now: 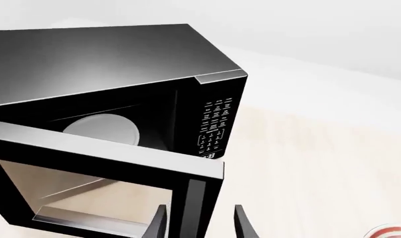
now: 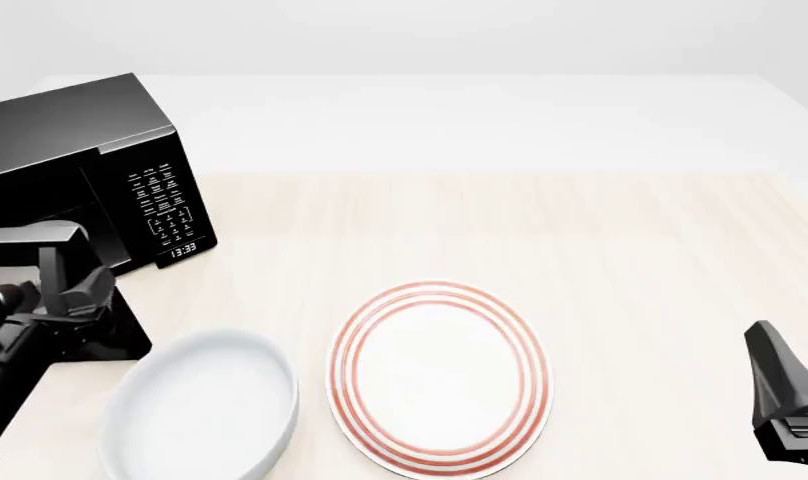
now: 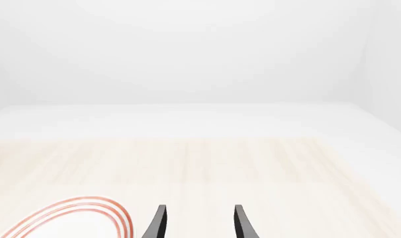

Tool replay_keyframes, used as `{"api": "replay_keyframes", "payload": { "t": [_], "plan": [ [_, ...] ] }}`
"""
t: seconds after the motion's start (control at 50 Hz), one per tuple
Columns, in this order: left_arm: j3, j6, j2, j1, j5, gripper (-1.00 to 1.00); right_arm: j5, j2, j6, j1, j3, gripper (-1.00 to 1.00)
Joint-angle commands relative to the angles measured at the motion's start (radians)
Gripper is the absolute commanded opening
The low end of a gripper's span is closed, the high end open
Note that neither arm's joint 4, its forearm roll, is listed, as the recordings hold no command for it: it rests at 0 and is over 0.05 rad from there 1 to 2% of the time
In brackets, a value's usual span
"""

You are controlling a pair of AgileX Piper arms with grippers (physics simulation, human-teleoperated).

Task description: Open the microwave.

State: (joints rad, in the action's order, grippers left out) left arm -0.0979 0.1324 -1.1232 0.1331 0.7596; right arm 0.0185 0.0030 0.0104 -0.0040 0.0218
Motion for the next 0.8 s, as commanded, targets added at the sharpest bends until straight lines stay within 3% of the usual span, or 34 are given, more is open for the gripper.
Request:
{"api": "replay_keyframes", "payload": {
  "t": [0.02, 0.22, 0.8],
  "plan": [
    [0.013, -0.016, 0.127, 0.014, -0.101, 1.00, 0.000, 0.000, 0.000, 0.000, 0.000, 1.00],
    [0.020, -0.027, 0.242, 0.028, -0.201, 1.00, 0.000, 0.000, 0.000, 0.000, 0.000, 1.00],
    [-0.037, -0.070, 0.651, 0.039, -0.630, 1.00, 0.000, 0.000, 0.000, 0.000, 0.000, 1.00]
  ]
}}
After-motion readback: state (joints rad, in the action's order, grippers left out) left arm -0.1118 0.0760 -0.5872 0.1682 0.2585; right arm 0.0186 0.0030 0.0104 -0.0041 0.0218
